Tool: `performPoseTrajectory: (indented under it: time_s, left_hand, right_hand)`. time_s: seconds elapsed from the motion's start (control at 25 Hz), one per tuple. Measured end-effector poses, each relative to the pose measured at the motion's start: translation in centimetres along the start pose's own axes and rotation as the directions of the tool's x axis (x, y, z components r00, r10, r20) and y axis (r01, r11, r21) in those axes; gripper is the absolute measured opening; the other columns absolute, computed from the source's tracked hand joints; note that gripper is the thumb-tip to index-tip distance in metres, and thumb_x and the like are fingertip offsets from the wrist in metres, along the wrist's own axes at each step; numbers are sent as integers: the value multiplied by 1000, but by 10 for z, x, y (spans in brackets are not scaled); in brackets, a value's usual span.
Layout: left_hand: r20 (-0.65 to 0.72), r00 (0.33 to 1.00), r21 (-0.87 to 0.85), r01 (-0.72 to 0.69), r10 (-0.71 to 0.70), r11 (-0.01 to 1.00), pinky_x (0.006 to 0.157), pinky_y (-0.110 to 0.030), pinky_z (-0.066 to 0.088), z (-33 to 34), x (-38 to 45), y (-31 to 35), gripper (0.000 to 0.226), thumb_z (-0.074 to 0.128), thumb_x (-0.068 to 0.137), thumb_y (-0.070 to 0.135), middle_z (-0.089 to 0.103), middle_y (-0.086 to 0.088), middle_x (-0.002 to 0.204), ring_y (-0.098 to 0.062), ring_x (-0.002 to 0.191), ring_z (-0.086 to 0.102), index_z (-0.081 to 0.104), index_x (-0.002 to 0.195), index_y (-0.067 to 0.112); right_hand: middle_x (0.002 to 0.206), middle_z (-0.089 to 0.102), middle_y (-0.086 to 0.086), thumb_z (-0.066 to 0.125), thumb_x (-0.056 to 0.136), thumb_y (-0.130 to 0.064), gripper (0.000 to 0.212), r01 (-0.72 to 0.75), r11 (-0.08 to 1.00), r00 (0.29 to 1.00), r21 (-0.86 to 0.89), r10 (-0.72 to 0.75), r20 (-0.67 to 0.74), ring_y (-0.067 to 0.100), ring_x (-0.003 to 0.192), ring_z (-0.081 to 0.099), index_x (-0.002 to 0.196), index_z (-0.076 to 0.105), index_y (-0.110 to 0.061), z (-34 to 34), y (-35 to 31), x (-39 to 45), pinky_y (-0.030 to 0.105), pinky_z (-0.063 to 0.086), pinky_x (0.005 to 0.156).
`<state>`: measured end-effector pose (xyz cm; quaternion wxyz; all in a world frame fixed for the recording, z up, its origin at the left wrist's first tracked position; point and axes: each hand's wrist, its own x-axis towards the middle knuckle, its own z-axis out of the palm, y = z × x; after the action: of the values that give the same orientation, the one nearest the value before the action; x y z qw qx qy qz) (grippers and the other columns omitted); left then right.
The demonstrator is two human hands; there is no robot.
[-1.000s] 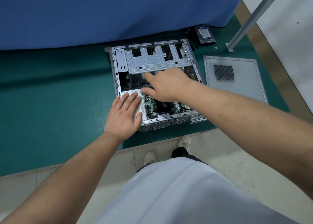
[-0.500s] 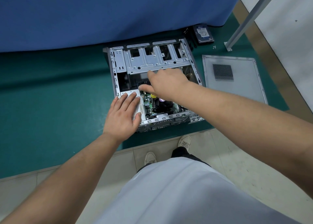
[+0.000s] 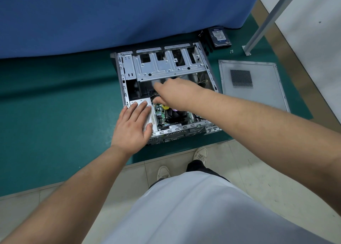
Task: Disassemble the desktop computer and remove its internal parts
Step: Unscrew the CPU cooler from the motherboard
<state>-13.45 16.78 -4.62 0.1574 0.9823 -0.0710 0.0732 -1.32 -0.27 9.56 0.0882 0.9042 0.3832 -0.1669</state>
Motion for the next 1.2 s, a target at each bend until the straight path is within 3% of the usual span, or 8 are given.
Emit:
performPoseTrajectory:
  time_s: [0.2, 0.4, 0.56, 0.68, 0.76, 0.84, 0.96, 1.2]
  left_hand:
    - [-22, 1000, -7, -2, 2, 1000, 127, -47, 16, 3, -1, -1, 58, 41, 98, 43, 45, -1, 158, -29, 148, 35, 51, 149, 17]
    - [25, 1000, -32, 11, -11, 999, 127, -47, 15, -2, -1, 1, 60, 39, 98, 43, 43, -1, 160, -29, 149, 33, 50, 151, 17]
    - [168, 981, -121, 114, -93, 986, 127, -43, 11, -16, 9, 6, 60, 43, 96, 45, 39, 5, 161, -23, 151, 27, 49, 151, 22]
    - [151, 966, -280, 245, -210, 928, 107, -32, 35, -25, 31, 26, 41, 50, 96, 41, 65, 7, 132, -12, 129, 48, 65, 131, 25]
    - [247, 914, -535, 405, -322, 741, 85, -22, 44, -27, 57, 55, 26, 56, 101, 36, 72, 14, 105, 3, 96, 61, 70, 120, 27]
    - [505, 778, -750, 610, -373, 256, 77, -25, 49, -25, 91, 87, 23, 57, 103, 33, 76, 9, 99, -3, 83, 67, 70, 118, 20]
    - [674, 655, -729, 664, -343, -165, 70, -30, 54, -21, 135, 121, 16, 58, 103, 23, 73, -4, 93, -15, 73, 67, 67, 108, 11]
    - [559, 797, -704, 601, -228, 379, 73, -23, 53, -11, 202, 146, 20, 61, 101, 32, 72, 13, 94, 3, 74, 64, 72, 118, 35]
  right_hand:
    - [105, 53, 1, 58, 92, 0, 17, 202, 978, 974, -57, -194, 117, 24, 98, 54, 94, 59, -17, -12, 7, -3, 33, 36, 68]
    - [112, 55, -1, 59, 92, -4, 34, 96, 995, 991, 1, -96, 92, 24, 102, 57, 120, 64, -23, -6, 15, 0, 33, 38, 70]
    - [89, 58, -10, 63, 89, -21, 19, -68, 944, 997, 324, 76, -12, 11, 82, 54, 106, 69, -29, -10, 51, -15, 28, 38, 63]
    - [92, 68, -9, 69, 88, -30, 8, -198, 709, 930, 677, 354, -99, -1, 60, 58, 95, 71, -33, 13, 78, -41, 18, 42, 50]
    - [89, 74, -2, 72, 90, -25, 4, -177, 359, 844, 916, 534, -46, 4, 68, 71, 94, 70, -26, 38, 80, -59, 25, 58, 63]
    - [91, 77, 5, 71, 93, -15, 8, -119, 4, 809, 993, 581, 95, 19, 83, 77, 99, 67, -14, 63, 76, -70, 40, 62, 84]
    - [94, 75, 16, 65, 97, -7, 14, -132, -238, 809, 962, 535, 244, 22, 80, 76, 108, 57, -6, 85, 72, -72, 35, 62, 77]
    - [63, 63, -13, 66, 98, -28, 12, -170, -150, 864, 974, 453, 220, 3, 56, 58, 93, 59, -20, 89, 109, -56, 14, 46, 57]
